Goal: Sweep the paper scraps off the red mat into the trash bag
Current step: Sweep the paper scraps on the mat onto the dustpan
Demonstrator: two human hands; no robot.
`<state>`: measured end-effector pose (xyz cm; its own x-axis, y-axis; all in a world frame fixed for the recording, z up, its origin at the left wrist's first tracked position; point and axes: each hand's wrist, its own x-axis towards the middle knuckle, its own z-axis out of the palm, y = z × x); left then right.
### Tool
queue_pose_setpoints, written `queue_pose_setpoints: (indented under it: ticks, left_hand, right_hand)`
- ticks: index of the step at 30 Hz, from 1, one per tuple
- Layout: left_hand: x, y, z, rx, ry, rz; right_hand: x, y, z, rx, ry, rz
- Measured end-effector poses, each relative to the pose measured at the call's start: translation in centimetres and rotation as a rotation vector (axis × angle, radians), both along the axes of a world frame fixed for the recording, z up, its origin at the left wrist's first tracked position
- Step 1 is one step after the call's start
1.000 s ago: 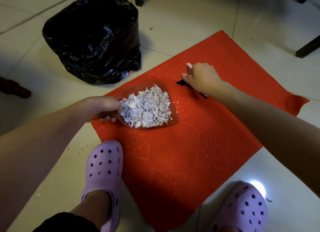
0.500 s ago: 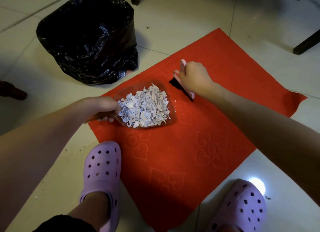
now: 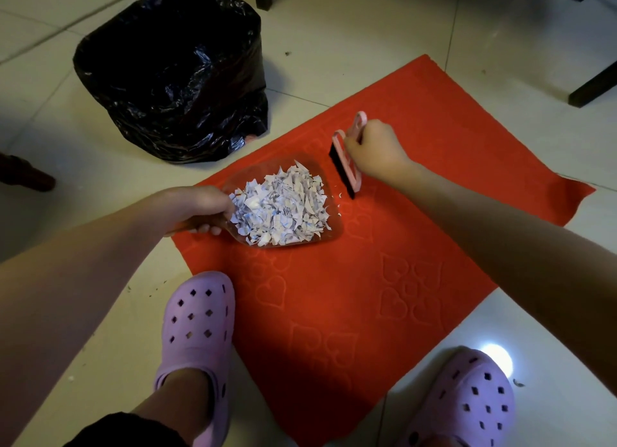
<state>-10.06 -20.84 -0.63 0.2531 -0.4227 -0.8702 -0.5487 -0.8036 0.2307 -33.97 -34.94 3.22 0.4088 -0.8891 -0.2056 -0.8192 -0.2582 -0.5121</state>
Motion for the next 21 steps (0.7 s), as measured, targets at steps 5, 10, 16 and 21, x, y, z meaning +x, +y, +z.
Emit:
queue_pose_setpoints:
  ticks: [5, 10, 16, 21]
  left_hand:
    - [-0.1, 0.1, -0.1, -0.011, 0.007, -0.009]
    - [0.1, 0.1, -0.3, -0.013, 0.009, -0.008]
    - [0.1, 0.3, -0.5, -0.033, 0.008, 0.005]
    - [0.0, 0.2, -0.5, -0.031, -0.004, -0.001]
  right_hand:
    - [0.6, 0.8, -0.3, 0.009, 0.17, 0.043]
    - [-0.5, 0.4, 1.4, -0.015, 0.139, -0.004]
    - [-1.0, -0.7, 1.3, -0.084, -0.073, -0.009]
    - [0.0, -0.8, 0.5, 0.013, 0.094, 0.121]
